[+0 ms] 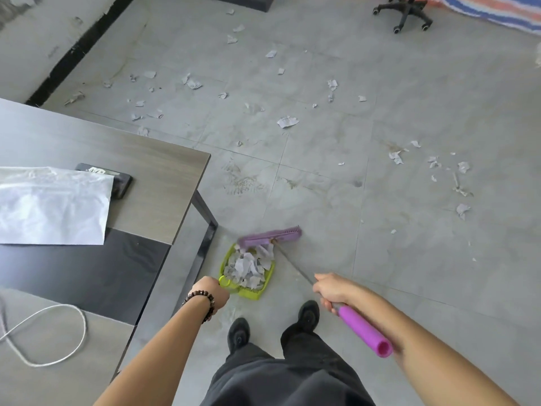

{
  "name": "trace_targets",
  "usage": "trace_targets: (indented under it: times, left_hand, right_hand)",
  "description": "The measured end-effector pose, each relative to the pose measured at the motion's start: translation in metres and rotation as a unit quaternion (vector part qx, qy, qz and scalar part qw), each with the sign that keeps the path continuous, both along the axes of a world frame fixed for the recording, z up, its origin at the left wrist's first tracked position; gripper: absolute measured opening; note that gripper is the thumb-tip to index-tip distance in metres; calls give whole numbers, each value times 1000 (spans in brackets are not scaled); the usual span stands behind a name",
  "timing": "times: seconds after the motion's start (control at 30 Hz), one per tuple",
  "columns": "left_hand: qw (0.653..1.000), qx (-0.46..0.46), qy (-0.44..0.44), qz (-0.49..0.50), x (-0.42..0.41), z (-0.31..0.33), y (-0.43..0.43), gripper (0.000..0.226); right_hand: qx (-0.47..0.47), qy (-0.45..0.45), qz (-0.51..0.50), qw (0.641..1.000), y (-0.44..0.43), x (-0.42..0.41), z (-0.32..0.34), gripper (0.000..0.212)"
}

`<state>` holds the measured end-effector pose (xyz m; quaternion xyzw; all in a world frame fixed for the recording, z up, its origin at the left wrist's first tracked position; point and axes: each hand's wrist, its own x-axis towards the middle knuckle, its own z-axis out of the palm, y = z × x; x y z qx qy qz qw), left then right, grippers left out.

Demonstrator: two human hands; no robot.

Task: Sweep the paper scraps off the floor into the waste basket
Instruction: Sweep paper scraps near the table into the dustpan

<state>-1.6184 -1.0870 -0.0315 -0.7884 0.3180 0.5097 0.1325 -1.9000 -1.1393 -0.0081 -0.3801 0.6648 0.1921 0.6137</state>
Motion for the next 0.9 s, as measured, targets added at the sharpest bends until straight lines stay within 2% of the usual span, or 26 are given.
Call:
trace_targets:
  times: [0.1, 0.23, 0.3, 0.37, 0.47, 0.57, 0.7, 0.8, 0.9]
  left_hand:
    - [999, 18, -10, -29, -6, 0, -7, 20]
    - [999, 24, -10, -32, -12, 15, -20, 27]
    - [994, 25, -20, -102, -15, 27, -21, 32]
    - [994, 21, -16, -104, -7, 20, -18, 35]
    - [982, 10, -23, -186, 0, 16, -8, 41]
    - [975, 14, -6, -223, 0, 17, 0, 40]
    - [964, 15, -5, -265, 6, 14, 7, 40]
    - [966, 3, 9, -260, 11, 5, 11, 40]
    - [963, -5, 10, -269, 13, -3, 17, 28]
  right_hand:
    - [50, -7, -73, 996, -13, -31, 29, 49]
    - [41, -16, -189, 981, -5, -55, 48, 37]
    - [32, -32, -221, 974, 8, -51, 51, 35]
    - [27, -41, -244, 969, 18, -44, 46, 38]
    - [23, -39, -280, 959, 27, -31, 33, 37]
    - [-8, -26, -321, 947, 38, -24, 18, 14]
    - [-47, 12, -319, 947, 63, -20, -4, 29]
    - [-67, 18, -331, 941, 94, -2, -10, 31]
    - [-47, -7, -366, 930, 130, 29, -8, 14]
